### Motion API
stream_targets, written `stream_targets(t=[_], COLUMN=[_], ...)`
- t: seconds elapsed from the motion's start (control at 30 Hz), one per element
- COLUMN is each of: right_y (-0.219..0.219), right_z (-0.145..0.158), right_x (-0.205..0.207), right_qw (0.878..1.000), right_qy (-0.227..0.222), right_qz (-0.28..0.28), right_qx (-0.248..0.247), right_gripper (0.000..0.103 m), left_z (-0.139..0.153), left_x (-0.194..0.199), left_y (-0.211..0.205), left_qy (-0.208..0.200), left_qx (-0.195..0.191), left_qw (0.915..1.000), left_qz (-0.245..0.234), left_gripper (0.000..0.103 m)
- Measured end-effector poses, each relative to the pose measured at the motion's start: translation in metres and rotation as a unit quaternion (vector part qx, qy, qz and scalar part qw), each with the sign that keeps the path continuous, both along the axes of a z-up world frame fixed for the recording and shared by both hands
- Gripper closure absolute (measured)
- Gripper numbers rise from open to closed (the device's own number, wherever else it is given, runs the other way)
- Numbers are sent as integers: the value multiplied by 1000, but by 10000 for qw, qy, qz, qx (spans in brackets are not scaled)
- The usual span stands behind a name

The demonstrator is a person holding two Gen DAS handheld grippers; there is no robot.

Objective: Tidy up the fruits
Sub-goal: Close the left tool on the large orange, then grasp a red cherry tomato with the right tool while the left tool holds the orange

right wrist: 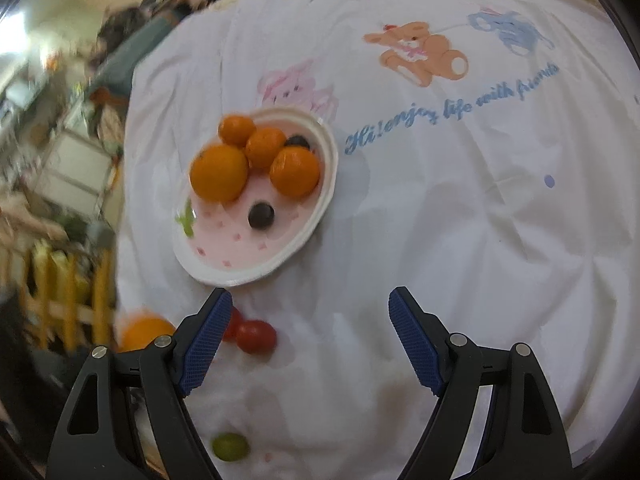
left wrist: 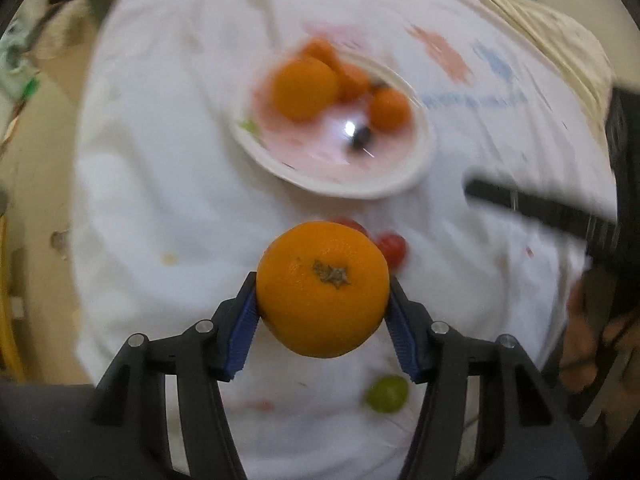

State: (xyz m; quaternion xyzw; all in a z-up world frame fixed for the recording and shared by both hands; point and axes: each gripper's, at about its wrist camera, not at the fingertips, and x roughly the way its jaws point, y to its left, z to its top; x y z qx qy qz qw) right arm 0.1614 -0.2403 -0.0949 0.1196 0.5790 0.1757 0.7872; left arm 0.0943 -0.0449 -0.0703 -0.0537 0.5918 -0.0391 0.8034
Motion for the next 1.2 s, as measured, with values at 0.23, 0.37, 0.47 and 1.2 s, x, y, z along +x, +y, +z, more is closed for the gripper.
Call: stream_targets(t=[0.23, 0.37, 0.47, 1.2], right_y=[51, 72, 84, 35], right_z=[-18, -28, -37, 7], right_x=[-16, -23, -23, -14], right_qw=[9910, 9822, 9769, 9913], right_qy=[75, 59, 104, -159], right_qz=[1241, 1719, 1959, 1309], right_qx=[-489, -751, -849, 7], right_gripper=[31, 37, 49, 70], left_z=[-3, -6, -6, -8], left_x=[9, 20, 20, 21], left_y=[36, 40, 45, 47], left_qy=[31, 44, 65, -39], left_qx=[-16, -44, -97, 116], left_qw=[9983, 9974, 9968, 9965], left_qz=[574, 718, 789, 831], left_gripper=[48, 48, 48, 48])
